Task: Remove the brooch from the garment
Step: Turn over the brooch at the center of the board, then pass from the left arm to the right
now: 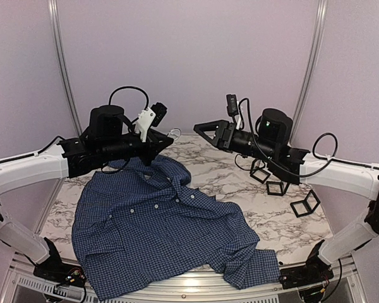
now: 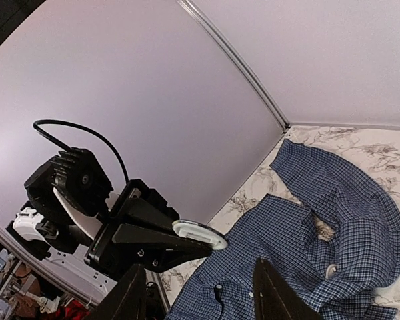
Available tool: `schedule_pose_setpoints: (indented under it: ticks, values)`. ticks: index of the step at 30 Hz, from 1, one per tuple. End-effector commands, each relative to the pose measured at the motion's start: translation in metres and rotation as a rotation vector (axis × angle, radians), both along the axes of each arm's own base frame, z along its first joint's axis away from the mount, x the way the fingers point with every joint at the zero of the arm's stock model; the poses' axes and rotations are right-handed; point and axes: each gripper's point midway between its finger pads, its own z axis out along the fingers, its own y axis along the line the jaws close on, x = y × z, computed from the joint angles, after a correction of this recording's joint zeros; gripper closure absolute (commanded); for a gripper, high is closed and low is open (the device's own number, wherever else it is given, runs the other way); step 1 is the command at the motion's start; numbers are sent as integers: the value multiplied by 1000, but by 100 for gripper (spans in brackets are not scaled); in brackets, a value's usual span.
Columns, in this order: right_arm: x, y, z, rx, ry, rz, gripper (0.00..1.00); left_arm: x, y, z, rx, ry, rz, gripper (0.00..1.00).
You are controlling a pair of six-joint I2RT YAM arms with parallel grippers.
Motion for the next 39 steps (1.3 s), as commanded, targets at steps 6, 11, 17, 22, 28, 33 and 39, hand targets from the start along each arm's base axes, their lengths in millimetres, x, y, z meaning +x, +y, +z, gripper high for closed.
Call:
schedule_pose_setpoints:
  ticks: [6, 11, 17, 22, 28, 33, 39]
  values:
    - [1, -4, 12, -26, 80, -8, 50, 18, 16, 43, 179, -443, 197, 100]
    - [-3, 0, 18, 2, 127, 21, 54, 12, 21, 50, 296, -657, 296, 100]
    - [-5, 4, 30, 9, 142, 34, 55, 1, 27, 59, 431, -931, 456, 100]
    - [-7, 14, 29, -25, 163, 51, 57, -7, 23, 62, 472, -1026, 503, 100]
    - [-9, 23, 26, -29, 185, 75, 60, -14, 19, 51, 609, -1203, 582, 100]
    - [-12, 28, 33, -24, 181, 94, 62, -18, 14, 46, 630, -1266, 599, 100]
    - [-13, 30, 20, -55, 212, 98, 64, -18, 9, 39, 658, -1299, 605, 100]
